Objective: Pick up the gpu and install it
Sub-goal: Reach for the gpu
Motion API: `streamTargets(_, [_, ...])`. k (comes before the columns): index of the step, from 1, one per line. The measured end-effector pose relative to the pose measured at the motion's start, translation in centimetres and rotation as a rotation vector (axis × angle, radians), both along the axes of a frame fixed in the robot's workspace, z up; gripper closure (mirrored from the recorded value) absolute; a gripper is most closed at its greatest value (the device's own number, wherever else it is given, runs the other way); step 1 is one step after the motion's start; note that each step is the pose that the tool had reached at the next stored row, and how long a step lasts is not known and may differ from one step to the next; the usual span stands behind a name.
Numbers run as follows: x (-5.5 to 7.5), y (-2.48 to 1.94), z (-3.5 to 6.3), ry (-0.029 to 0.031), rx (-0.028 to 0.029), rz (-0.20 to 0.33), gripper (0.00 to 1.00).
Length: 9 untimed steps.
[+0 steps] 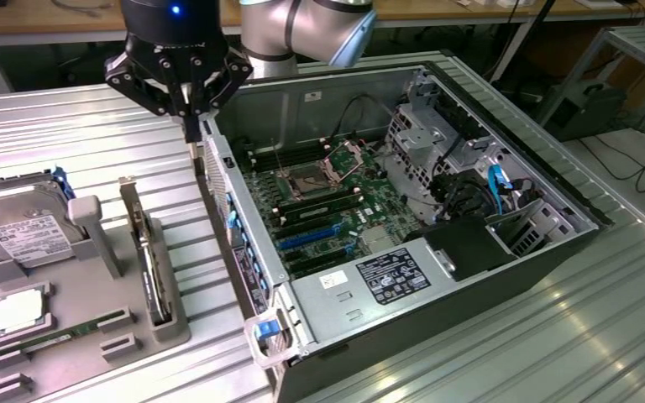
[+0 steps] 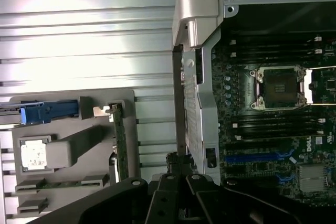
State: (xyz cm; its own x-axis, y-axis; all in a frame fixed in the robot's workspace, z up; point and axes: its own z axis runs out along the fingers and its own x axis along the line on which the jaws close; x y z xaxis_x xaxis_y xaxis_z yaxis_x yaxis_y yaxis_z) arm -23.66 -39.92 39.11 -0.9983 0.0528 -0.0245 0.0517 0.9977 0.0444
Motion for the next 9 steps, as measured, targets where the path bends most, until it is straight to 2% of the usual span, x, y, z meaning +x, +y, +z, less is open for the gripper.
streamTargets(9, [-1.1,0.00,0.00,0.0000,0.0000,0.000,0.89])
